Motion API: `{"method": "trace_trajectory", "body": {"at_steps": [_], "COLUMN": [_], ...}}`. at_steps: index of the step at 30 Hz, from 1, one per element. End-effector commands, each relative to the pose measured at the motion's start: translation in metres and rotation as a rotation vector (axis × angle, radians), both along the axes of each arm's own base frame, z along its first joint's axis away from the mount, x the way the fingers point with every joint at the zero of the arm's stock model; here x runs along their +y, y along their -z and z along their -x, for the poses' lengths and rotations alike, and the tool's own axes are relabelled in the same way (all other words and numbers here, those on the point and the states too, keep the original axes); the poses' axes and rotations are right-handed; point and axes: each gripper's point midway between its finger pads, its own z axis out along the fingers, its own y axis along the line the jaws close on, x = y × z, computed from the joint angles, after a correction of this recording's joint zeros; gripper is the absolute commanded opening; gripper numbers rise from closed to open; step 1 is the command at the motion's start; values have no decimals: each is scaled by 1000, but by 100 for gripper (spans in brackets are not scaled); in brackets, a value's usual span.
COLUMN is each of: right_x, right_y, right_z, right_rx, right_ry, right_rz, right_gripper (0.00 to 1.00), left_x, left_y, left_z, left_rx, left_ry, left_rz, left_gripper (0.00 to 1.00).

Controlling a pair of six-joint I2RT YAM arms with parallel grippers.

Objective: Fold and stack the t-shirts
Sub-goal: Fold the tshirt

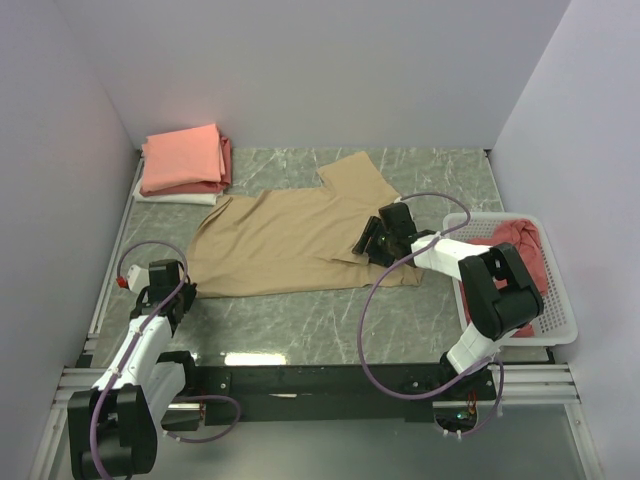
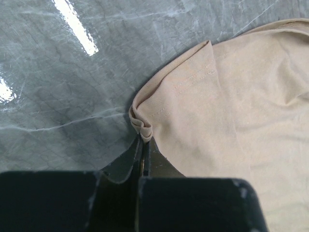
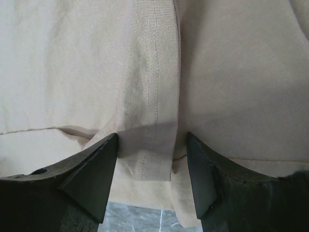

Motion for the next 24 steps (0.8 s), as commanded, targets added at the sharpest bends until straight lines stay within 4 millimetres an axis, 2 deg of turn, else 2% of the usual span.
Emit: {"method": "trace_trajectory", "body": {"at_steps": [1, 5, 6, 7, 11, 19, 24], "right_x": [-13, -32, -35, -39, -37, -27, -22], "right_y": [11, 14, 18, 14, 9, -16, -19], "right_z": [2, 4, 9, 7, 6, 1, 0], "right_rx": [22, 21, 28, 12, 0, -54, -61], "right_ry": [26, 57, 56, 65, 46, 39, 31], "right_rz": [53, 97, 94, 83, 77, 47, 37], "right_gripper": [66, 66, 66, 66, 66, 66, 66], "left_x": [1, 1, 1, 1, 1, 1, 1], "left_y": [-15, -16, -16, -15, -15, -15, -15], "left_z": [-12, -13, -13, -13, -13, -13, -13], "left_rx": [-51, -55, -56, -56, -53, -55, -55], "left_ry": [13, 19, 21, 20, 20, 20, 18], "left_rz": [-11, -13, -13, -12, -12, -12, -12], "left_gripper": [0, 1, 1, 1, 0, 0, 0]}}
